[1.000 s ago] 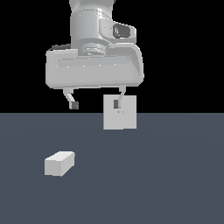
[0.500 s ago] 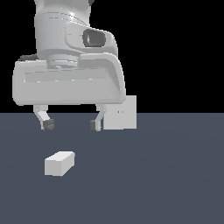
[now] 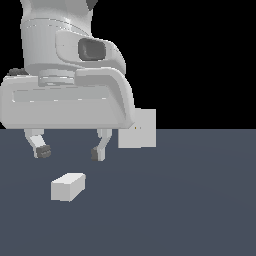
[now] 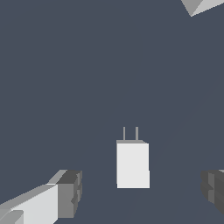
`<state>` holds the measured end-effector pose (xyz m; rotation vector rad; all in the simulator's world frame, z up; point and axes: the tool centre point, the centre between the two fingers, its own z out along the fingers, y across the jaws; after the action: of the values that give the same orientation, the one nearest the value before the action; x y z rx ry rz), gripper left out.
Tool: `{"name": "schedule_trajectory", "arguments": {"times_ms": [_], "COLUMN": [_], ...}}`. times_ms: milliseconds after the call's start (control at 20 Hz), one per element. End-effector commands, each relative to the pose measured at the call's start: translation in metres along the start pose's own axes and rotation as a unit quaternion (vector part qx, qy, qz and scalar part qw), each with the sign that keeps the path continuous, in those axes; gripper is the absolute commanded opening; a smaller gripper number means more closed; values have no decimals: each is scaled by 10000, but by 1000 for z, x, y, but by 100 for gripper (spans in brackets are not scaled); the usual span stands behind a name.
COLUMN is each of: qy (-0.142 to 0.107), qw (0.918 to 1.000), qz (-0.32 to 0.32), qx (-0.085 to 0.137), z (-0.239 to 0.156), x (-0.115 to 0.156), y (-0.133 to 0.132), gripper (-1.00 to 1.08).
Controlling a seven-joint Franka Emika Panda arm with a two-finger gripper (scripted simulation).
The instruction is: Plug the charger into the wall socket.
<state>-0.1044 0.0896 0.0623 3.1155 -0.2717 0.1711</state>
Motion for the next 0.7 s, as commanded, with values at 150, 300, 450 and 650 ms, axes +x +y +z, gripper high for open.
{"name": "schedule_trajectory", "arguments": {"times_ms": [150, 300, 450, 650], "qy": [2, 2, 4, 5], "qw": [10000, 10000, 10000, 10000], "qz": [2, 2, 5, 8], "qx": [-1, -1, -1, -1], "z": [4, 13, 26, 42], "x": [0, -2, -3, -5], "y": [0, 0, 0, 0], "gripper": [100, 100, 100, 100]}}
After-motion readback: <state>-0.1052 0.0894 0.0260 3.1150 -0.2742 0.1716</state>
